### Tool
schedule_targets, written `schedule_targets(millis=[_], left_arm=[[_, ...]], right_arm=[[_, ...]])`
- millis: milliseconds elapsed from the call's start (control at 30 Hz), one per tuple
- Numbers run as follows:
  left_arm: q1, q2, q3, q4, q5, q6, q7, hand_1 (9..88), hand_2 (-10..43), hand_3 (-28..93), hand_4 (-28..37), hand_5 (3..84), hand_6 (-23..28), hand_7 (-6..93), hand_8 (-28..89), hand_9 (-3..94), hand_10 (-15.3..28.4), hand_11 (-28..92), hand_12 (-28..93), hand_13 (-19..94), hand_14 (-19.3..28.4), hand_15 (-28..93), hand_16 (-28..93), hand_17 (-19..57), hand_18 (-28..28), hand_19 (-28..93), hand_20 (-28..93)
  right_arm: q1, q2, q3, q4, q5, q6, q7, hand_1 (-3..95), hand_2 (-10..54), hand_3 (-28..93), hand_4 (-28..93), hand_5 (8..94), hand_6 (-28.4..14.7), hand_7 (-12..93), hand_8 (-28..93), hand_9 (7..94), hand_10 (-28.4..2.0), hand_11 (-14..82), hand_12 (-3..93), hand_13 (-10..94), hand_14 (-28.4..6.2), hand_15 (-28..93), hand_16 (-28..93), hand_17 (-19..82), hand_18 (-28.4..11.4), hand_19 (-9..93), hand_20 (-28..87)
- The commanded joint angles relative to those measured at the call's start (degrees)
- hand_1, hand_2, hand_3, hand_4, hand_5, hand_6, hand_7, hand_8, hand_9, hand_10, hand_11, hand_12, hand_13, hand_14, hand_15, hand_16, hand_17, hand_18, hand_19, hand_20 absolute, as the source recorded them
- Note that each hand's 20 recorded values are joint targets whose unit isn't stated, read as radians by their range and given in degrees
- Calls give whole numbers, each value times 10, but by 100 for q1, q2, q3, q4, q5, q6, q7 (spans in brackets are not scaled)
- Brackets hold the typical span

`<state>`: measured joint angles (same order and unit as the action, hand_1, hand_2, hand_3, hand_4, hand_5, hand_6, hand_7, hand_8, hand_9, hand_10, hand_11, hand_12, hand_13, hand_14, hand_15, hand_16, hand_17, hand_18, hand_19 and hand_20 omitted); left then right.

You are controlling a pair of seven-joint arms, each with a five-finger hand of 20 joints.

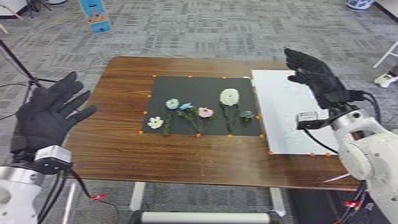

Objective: Arrange flowers

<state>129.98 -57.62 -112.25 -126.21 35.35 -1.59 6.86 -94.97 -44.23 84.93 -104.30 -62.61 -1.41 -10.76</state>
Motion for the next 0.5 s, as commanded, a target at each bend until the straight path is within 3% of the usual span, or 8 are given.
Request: schedule_targets(millis=[33,200,333,500], left_arm=[[-108,-125,133,27,421,-26,-121,223,-78,662,-283,254,23,148,-79,193,98,106,169,158,135,92,54,-107,252,408,15],[-169,-219,256,62,608,34,-139,231,-88,662,-283,248,21,151,-79,185,94,101,175,153,128,86,59,-108,249,404,16],[-180,-328,351,85,779,15,-174,238,-94,665,-283,245,20,152,-79,181,93,97,180,148,124,80,62,-110,245,398,19],[-265,-432,498,159,751,-25,-131,240,-95,664,-283,242,20,151,-79,178,92,94,185,145,121,75,66,-115,247,396,25]], right_arm=[[-1129,-508,465,-43,1590,-91,-221,144,-41,805,-242,284,-19,58,-66,224,-125,-21,240,118,-111,4,378,-78,-219,354,136],[-1462,-813,733,-203,2067,-497,-104,141,-48,797,-243,272,-28,54,-59,225,-126,-22,239,128,-119,-39,388,-86,-225,355,122],[-1727,-1053,802,-456,1809,-334,-194,140,-52,793,-242,277,-37,59,-54,232,-128,-19,240,137,-123,-46,387,-92,-232,361,114],[-1938,-1479,976,-650,1597,-409,-215,145,-59,795,-240,291,-32,63,-57,244,-127,-14,238,144,-113,-43,394,-92,-219,358,108]])
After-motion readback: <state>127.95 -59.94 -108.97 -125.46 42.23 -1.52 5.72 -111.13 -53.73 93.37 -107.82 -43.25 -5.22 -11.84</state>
